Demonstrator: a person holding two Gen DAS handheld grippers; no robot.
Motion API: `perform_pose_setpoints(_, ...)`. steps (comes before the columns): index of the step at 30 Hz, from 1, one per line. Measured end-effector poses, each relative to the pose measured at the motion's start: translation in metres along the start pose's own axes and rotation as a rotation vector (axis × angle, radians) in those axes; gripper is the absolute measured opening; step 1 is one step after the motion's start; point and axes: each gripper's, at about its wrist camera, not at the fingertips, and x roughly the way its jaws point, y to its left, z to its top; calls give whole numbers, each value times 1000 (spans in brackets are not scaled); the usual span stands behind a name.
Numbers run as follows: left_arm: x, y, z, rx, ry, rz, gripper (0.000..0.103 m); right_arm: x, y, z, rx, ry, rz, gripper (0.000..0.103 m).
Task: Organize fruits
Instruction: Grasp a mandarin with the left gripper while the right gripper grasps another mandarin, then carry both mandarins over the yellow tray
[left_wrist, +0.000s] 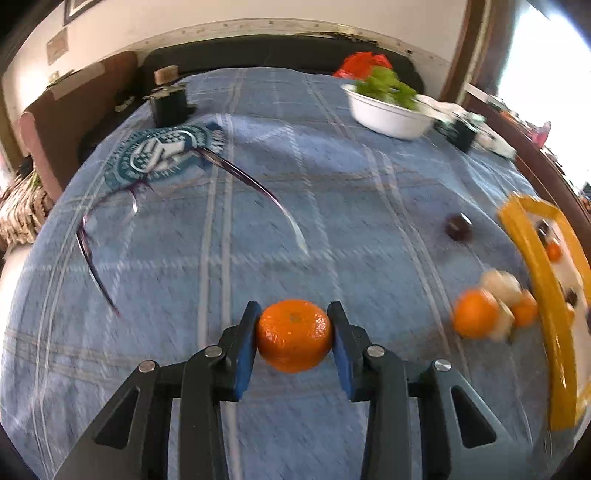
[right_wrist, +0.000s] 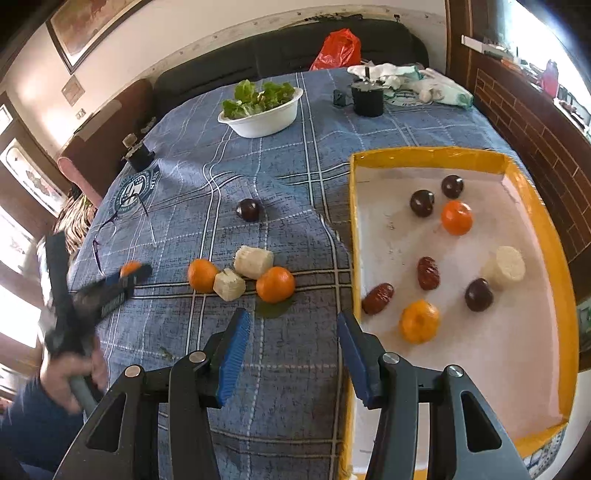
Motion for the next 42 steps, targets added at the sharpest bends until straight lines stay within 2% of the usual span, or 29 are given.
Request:
perform_pose_setpoints(5, -19, -27, -31, 88, 5, -64, 36, 18, 10, 12, -37, 17, 3, 54)
perform_pose_setpoints(11, -27, -39, -51, 159, -13, -46, 36, 49, 22, 22, -104, 76, -17, 53)
perform_pose_setpoints(19, -28, -40, -52, 157, -19, -41, 36, 76, 26, 23, -136, 121, -48, 53)
perform_pose_setpoints(20, -28, -41, -52, 160, -19, -39, 36, 79, 26, 23, -136, 128, -47, 52)
perform_pose_setpoints(23, -27, -42, -52, 165, -19, -36, 36, 86, 25, 22, -136, 141, -51, 38)
perform_pose_setpoints(31, -27, -42, -52, 166, -20, -30, 36, 62, 29, 2, -116, 110, 8, 38)
perform_pose_setpoints(35, -30, -39, -52, 132, -20, -53, 36, 49, 42, -15, -153, 106, 49, 38)
perform_pose_setpoints(42, -45, -42, -49, 134, -55, -63, 36, 34, 47, -27, -168, 83, 79, 38)
